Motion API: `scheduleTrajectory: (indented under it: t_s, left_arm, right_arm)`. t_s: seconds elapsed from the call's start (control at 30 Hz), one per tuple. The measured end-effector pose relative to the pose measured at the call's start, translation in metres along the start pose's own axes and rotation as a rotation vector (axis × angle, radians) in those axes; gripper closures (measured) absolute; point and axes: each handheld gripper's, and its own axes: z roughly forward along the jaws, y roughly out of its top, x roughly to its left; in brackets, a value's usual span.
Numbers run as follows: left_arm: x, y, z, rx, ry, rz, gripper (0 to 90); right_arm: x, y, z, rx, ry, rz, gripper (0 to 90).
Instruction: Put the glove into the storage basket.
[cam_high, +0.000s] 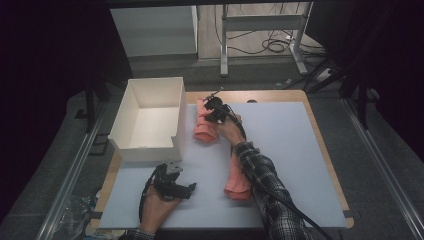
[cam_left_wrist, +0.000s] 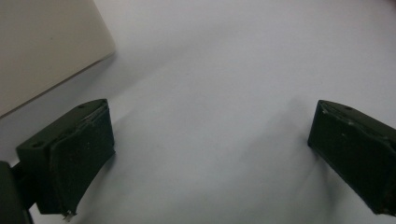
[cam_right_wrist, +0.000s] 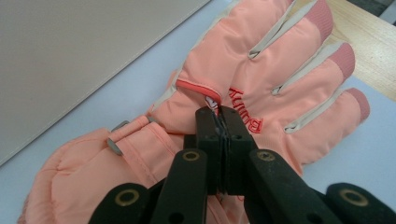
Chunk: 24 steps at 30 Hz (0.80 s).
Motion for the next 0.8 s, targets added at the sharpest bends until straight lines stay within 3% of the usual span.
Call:
scheduleTrajectory:
  t_s: [0.17,0.33,0.8]
  left_arm:
    - [0.000,0.000,0.000,0.000,-0.001,-0.003,0.4]
    - [0.000,0.000,0.000,0.000,-0.001,-0.003,0.4]
    - [0.000,0.000,0.000,0.001,0.001,-0.002,0.4]
  right_arm:
    - [0.000,0.001,-0.009,-0.021,-0.010,0.001,89.0]
    - [0.000,0.002,-0.019,-0.030,0.009,0.006,89.0]
    - [0.016,0.003,-0.068,-0.093,0.049,-0.031,89.0]
